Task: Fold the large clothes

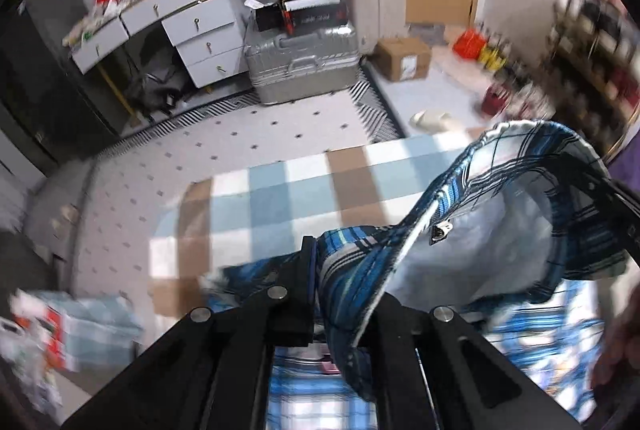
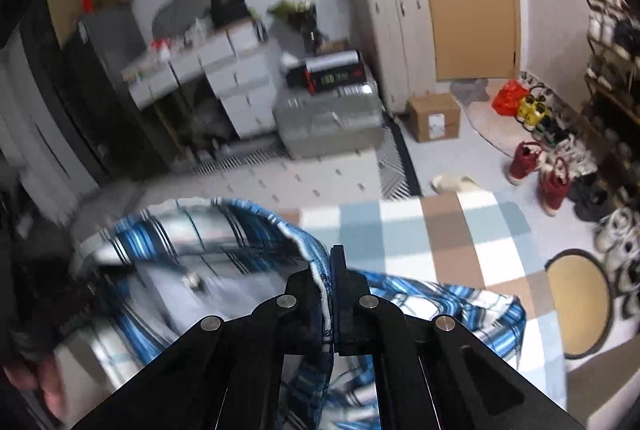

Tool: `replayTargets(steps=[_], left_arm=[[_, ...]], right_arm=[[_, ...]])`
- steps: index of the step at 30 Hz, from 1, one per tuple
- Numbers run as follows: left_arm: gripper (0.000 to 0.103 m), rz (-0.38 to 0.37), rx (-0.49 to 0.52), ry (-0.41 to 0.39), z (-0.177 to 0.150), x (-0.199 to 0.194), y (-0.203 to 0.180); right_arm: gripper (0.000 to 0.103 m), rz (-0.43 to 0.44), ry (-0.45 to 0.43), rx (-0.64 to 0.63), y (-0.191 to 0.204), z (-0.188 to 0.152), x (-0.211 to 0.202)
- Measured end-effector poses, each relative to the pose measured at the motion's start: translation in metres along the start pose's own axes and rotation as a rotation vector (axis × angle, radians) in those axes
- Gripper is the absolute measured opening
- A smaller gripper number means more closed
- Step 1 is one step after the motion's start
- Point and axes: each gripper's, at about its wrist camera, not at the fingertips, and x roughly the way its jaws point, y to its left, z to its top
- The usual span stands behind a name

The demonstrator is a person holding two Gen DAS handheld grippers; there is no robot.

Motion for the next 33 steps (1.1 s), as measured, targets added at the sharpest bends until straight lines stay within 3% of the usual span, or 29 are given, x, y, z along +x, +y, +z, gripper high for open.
replayTargets(steps=[2, 4, 9, 11, 14, 17, 22, 27, 30, 32, 33], left_arm=[[0.001, -0.072, -0.016, -0.035, -0.030, -0.016, -0.006], [0.001, -0.097, -0.018, -0.071, -0.056, -0.023, -0.015], [0.001, -0.189, -0.035, -0.136, -0.135, -0.040, -0.041], [0.001, -0.214, -0.058, -0.117, -0.170, -0.034, -0.049], [0.001, -0.259, -0.119, -0.040, -0.193, -0.017, -0.054], [0.001, -0.233, -0.138, -0.018, -0.206, -0.006, -0.057], [0.001, -0.133, -0.002, -0.048, -0.226, 0.003, -0.074], [0.001, -0.201, -0.077, -0.005, -0.232, 0.017, -0.060], [0.001, -0.194, -0.054, 0.025, -0.234, 0.024, -0.062], [0.001, -0.194, -0.024, 0.024, -0.231, 0.027, -0.064], [0.001, -0.192, -0.009, 0.020, -0.231, 0.026, -0.065]], right_arm=[[0.002, 0.024, -0.024, 0.017, -0.006, -0.009, -0.022], [0.002, 0.046, -0.051, 0.012, -0.009, -0.033, -0.050], [0.003, 0.080, -0.142, 0.019, -0.012, -0.126, -0.120], [0.003, 0.096, -0.160, 0.071, -0.018, -0.161, -0.136], [0.003, 0.117, -0.138, 0.201, -0.032, -0.210, -0.146], [0.004, 0.098, -0.072, 0.273, -0.042, -0.245, -0.139], [0.006, 0.043, 0.041, 0.271, -0.044, -0.271, -0.128], [0.008, 0.029, 0.175, 0.263, -0.045, -0.301, -0.114], [0.010, 0.112, 0.183, 0.278, -0.048, -0.302, -0.121], [0.022, 0.193, 0.114, 0.278, -0.055, -0.294, -0.144], [0.038, 0.221, 0.044, 0.294, -0.061, -0.290, -0.162]])
